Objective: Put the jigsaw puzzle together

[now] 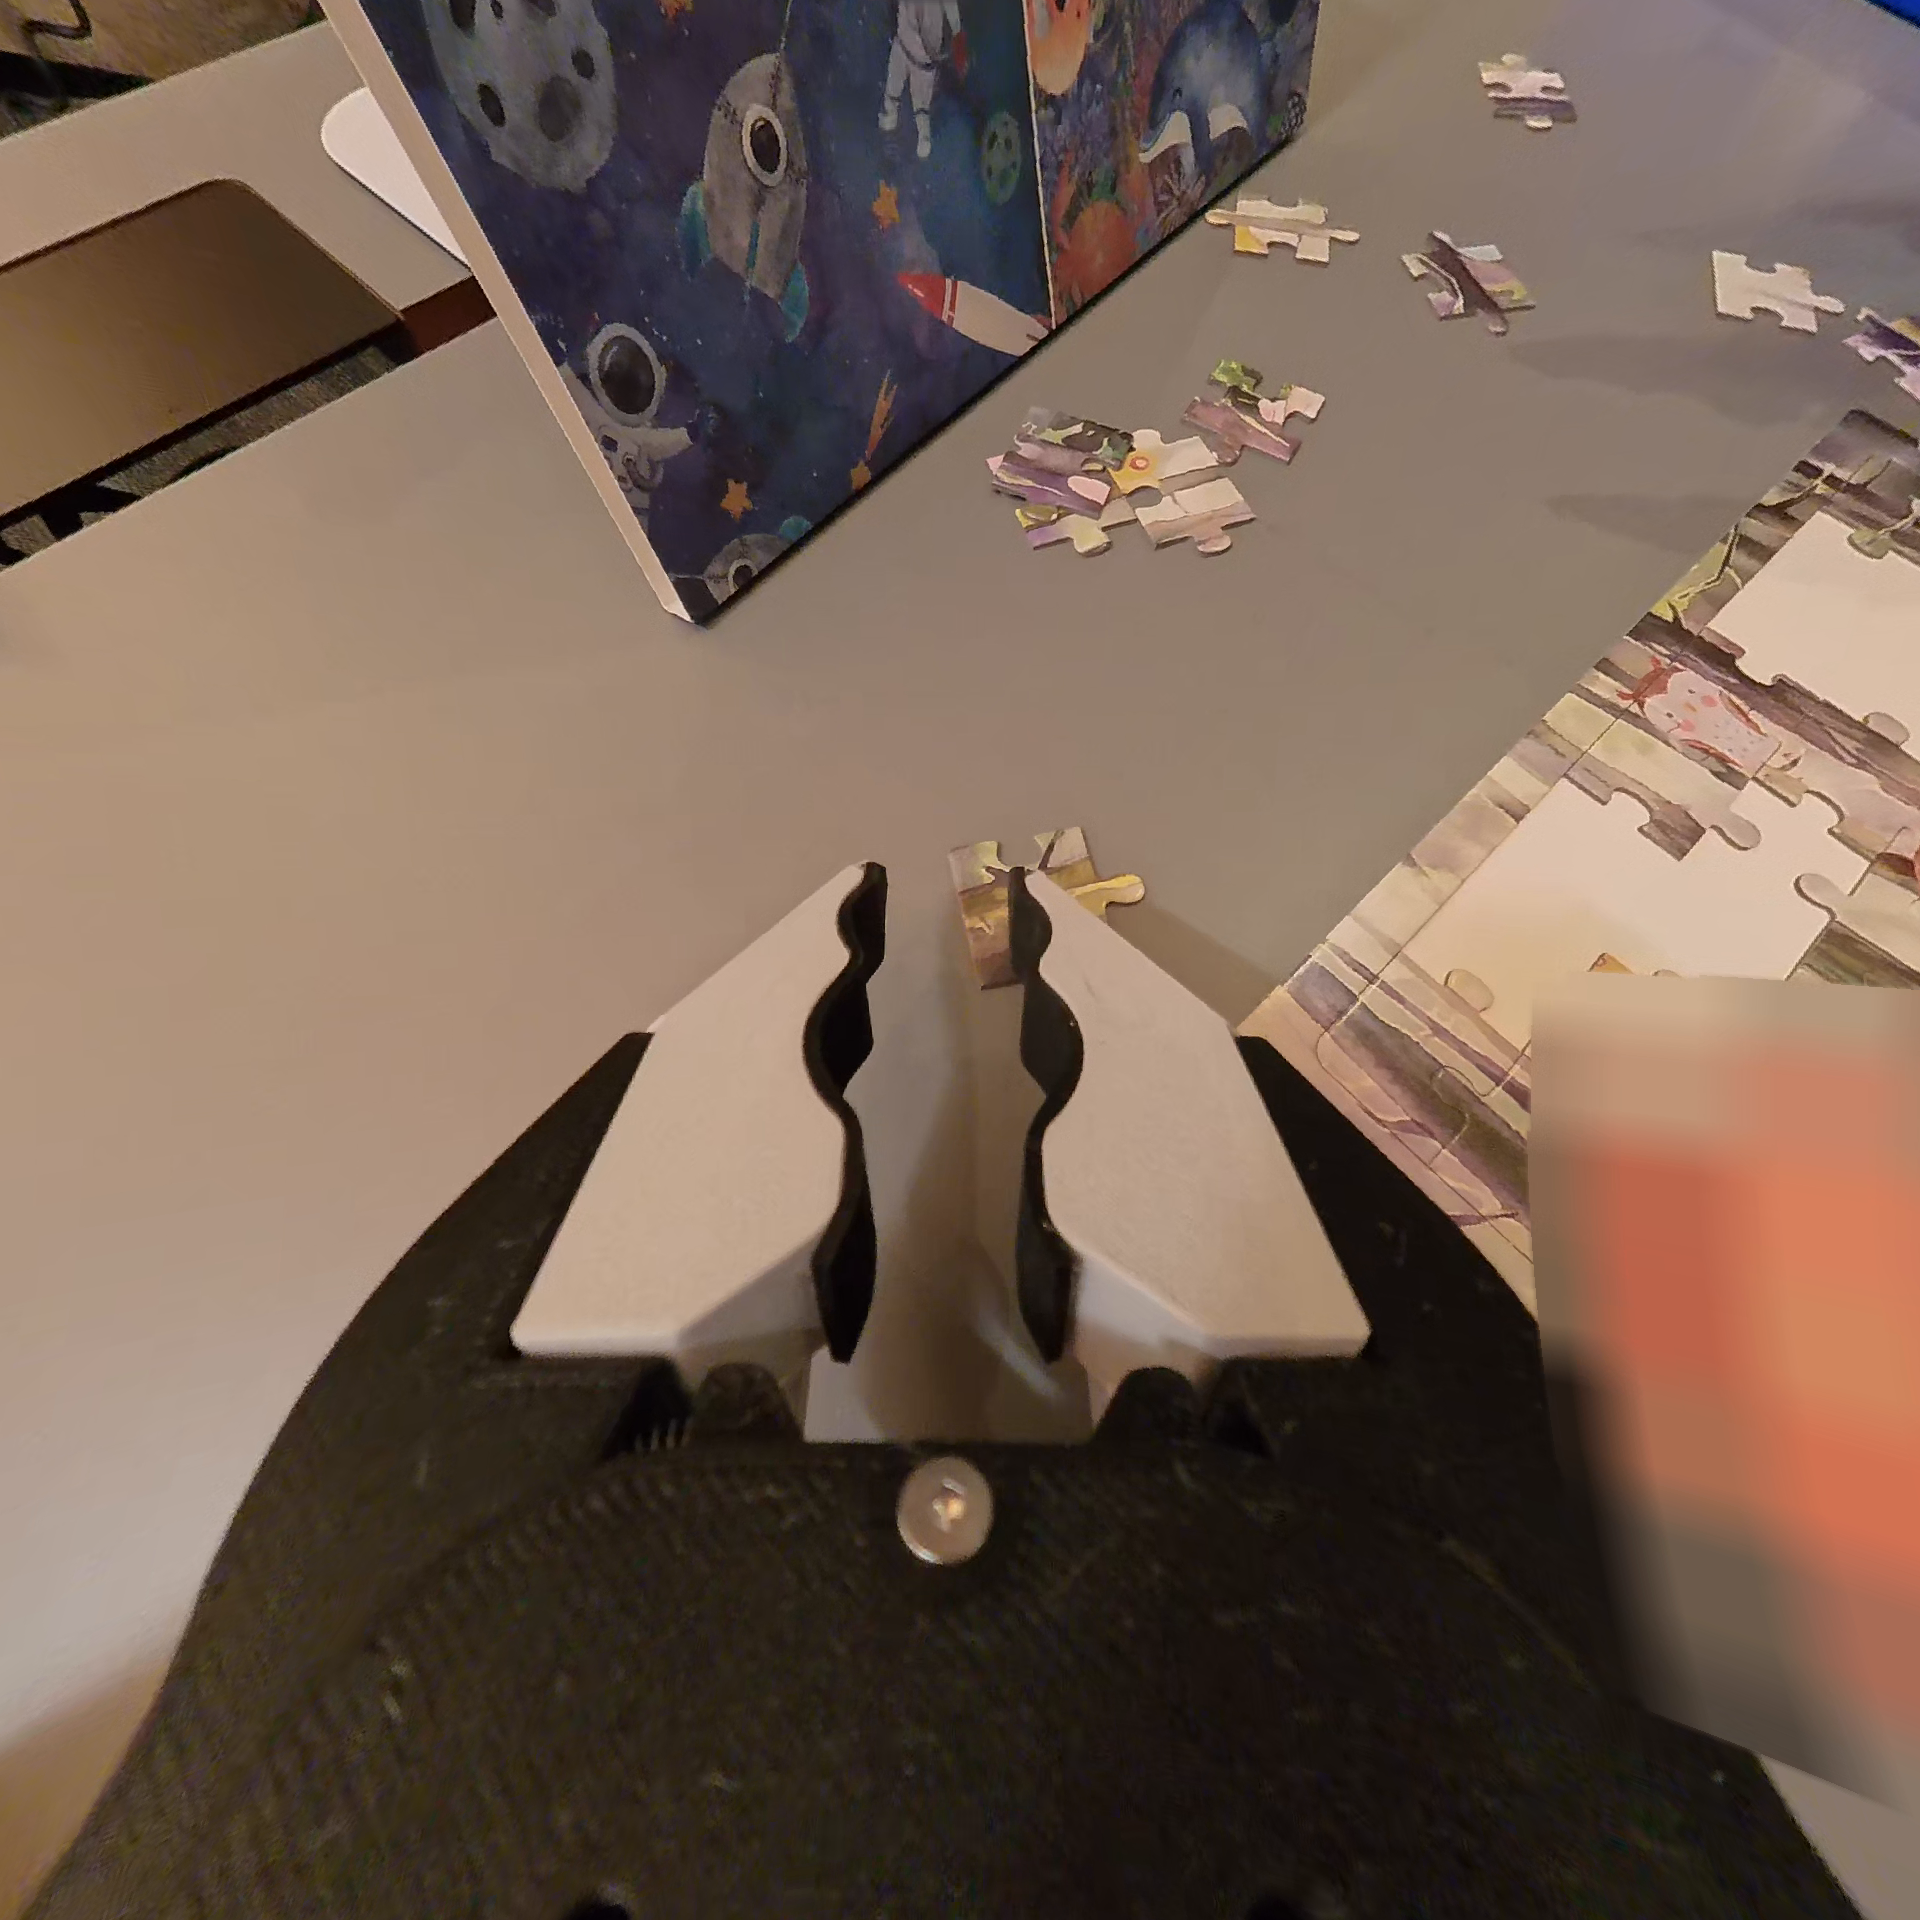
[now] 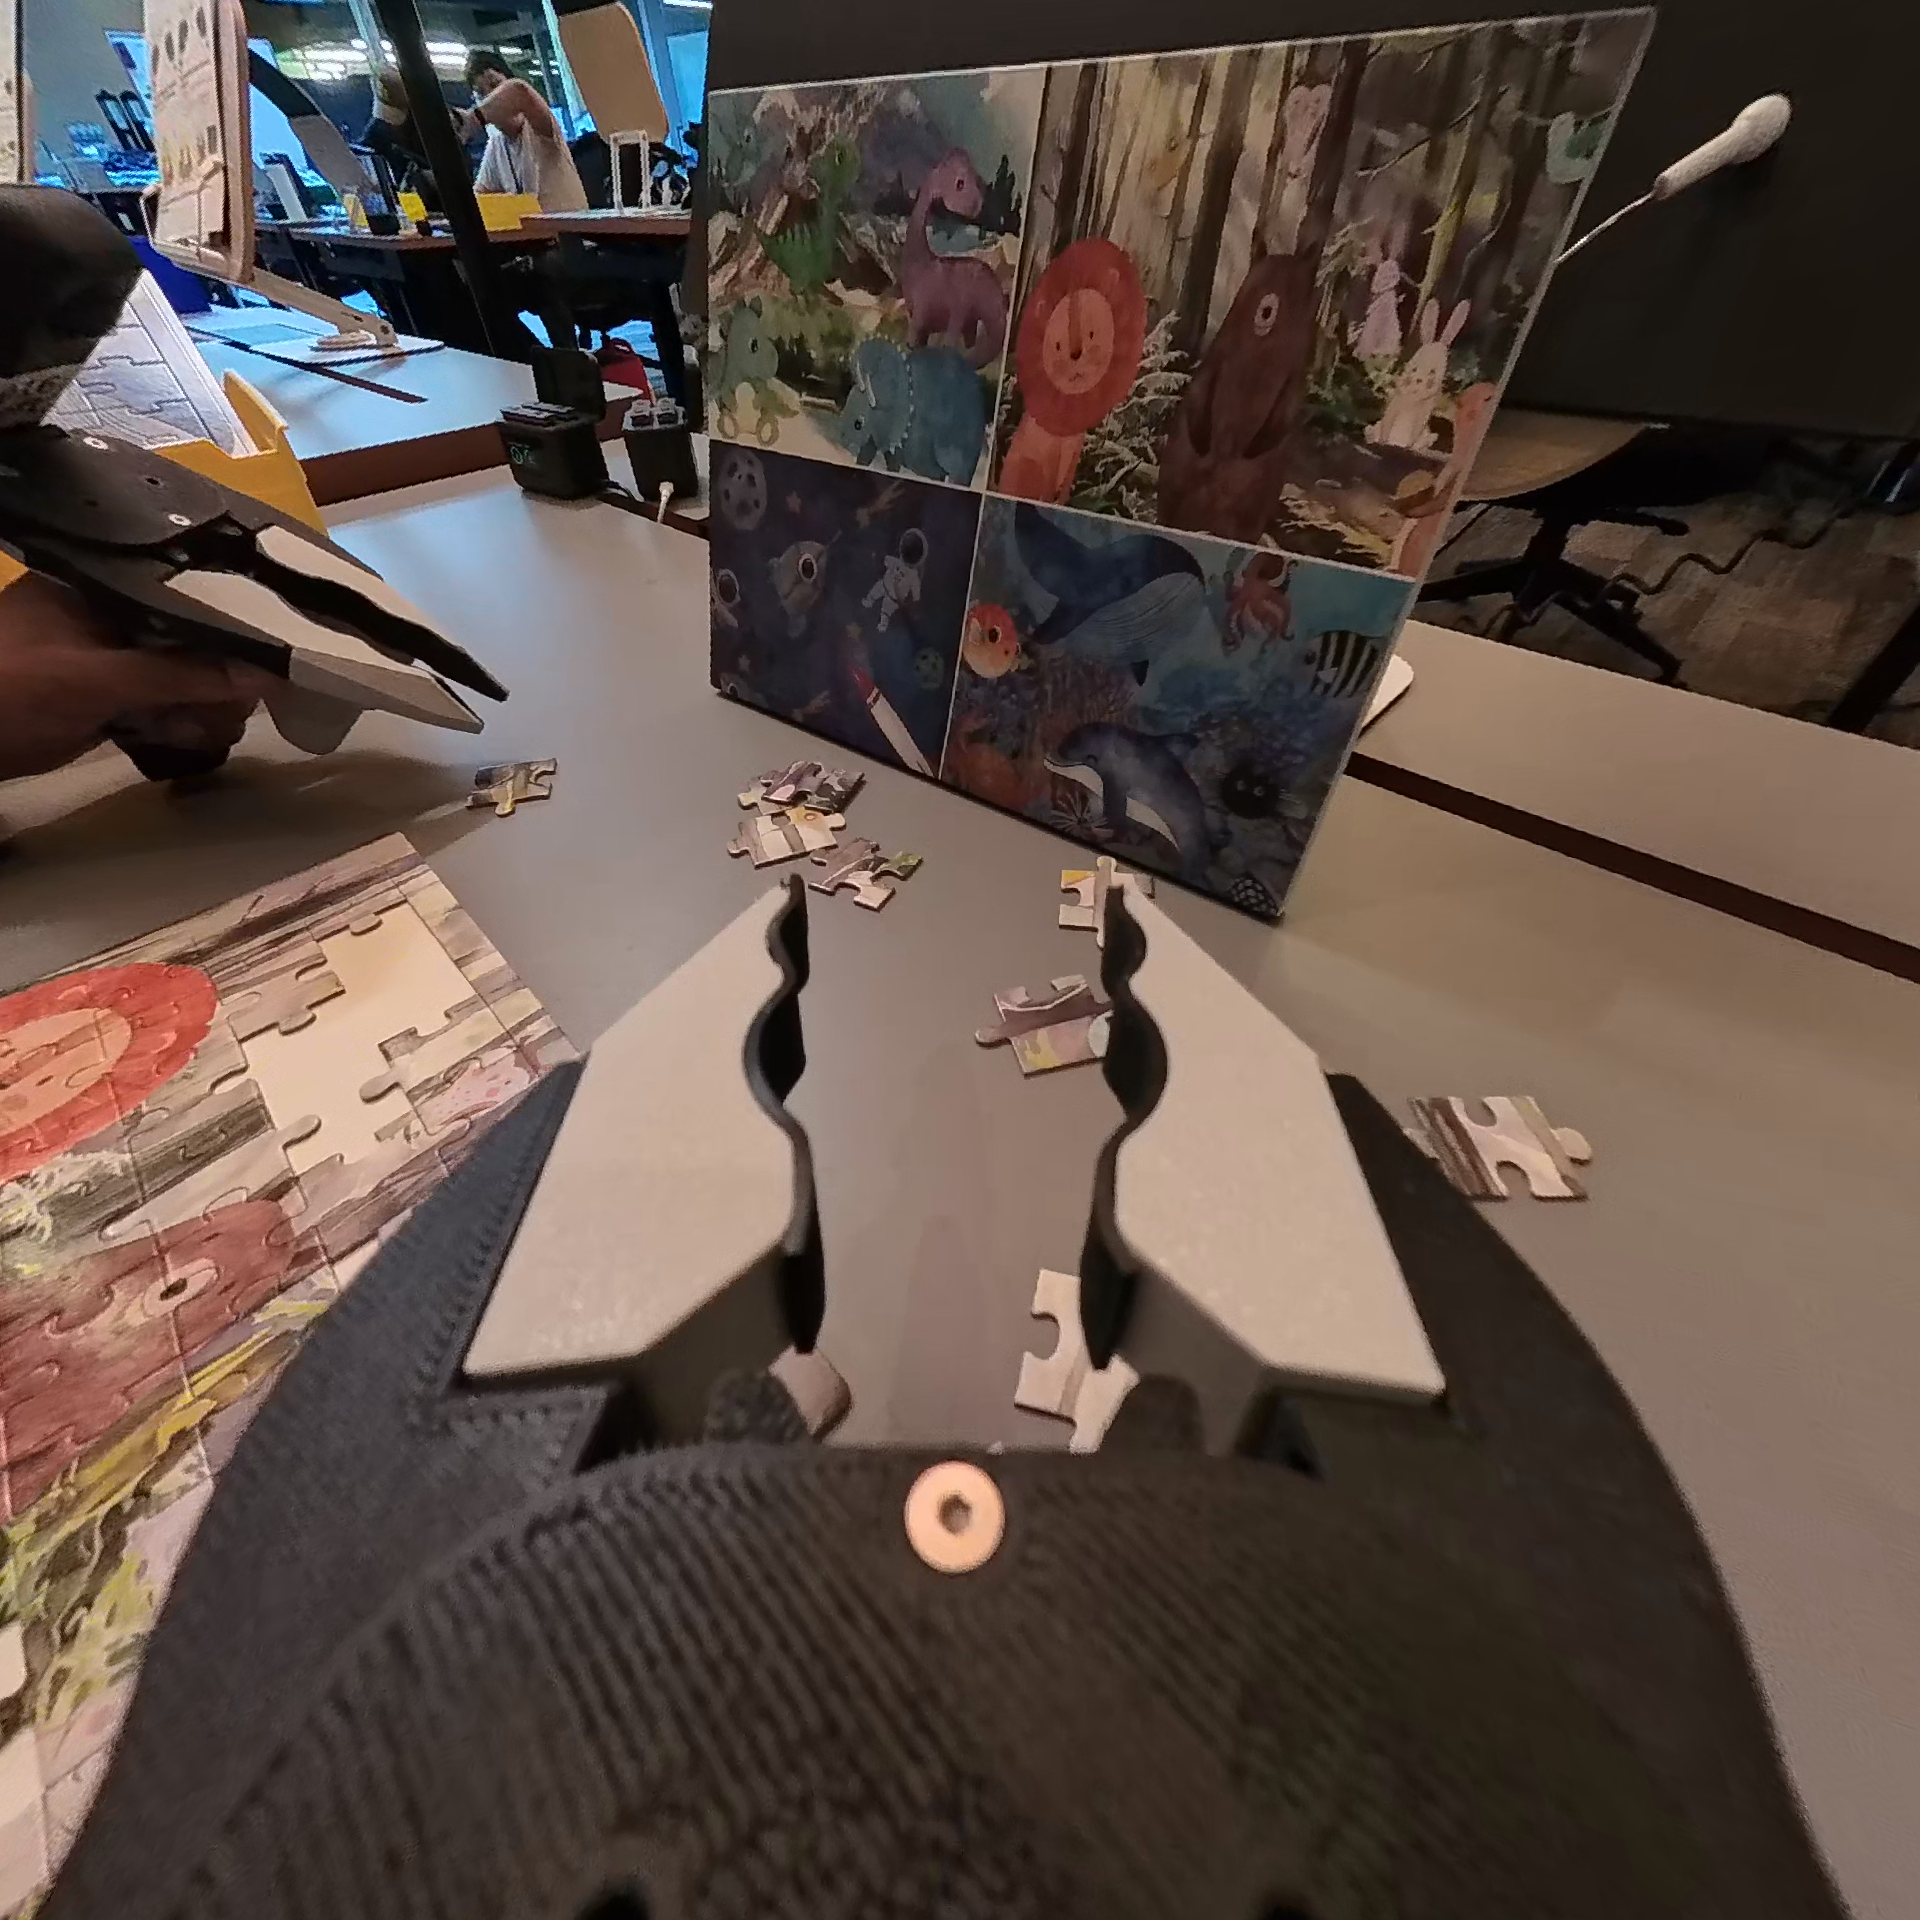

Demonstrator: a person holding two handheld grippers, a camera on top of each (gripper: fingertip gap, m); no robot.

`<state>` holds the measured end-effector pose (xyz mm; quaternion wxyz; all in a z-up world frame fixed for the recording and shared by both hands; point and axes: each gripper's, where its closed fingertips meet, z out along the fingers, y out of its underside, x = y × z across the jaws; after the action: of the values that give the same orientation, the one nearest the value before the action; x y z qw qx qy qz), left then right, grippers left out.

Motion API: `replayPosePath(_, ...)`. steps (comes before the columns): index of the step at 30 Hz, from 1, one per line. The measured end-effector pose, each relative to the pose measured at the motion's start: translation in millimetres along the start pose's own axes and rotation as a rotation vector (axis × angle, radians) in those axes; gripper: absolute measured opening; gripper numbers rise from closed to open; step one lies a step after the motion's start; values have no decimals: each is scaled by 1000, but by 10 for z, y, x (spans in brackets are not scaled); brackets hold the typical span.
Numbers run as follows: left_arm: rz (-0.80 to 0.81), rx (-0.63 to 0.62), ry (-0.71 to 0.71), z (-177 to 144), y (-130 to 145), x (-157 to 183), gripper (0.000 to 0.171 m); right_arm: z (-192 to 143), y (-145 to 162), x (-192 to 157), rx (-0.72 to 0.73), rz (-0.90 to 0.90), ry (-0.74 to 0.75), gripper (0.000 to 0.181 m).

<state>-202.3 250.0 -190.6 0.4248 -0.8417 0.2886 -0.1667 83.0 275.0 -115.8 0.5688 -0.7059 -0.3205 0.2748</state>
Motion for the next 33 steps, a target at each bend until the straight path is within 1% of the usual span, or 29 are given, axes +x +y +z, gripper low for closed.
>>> replayPosePath(12,-6,2,-10,4,0,-17,27,-21,-79,-59,25,-11,-12,55)
replayPosePath(33,4,-19,-17,27,25,-11,34,26,-22,-112,-2,-35,-19,55)
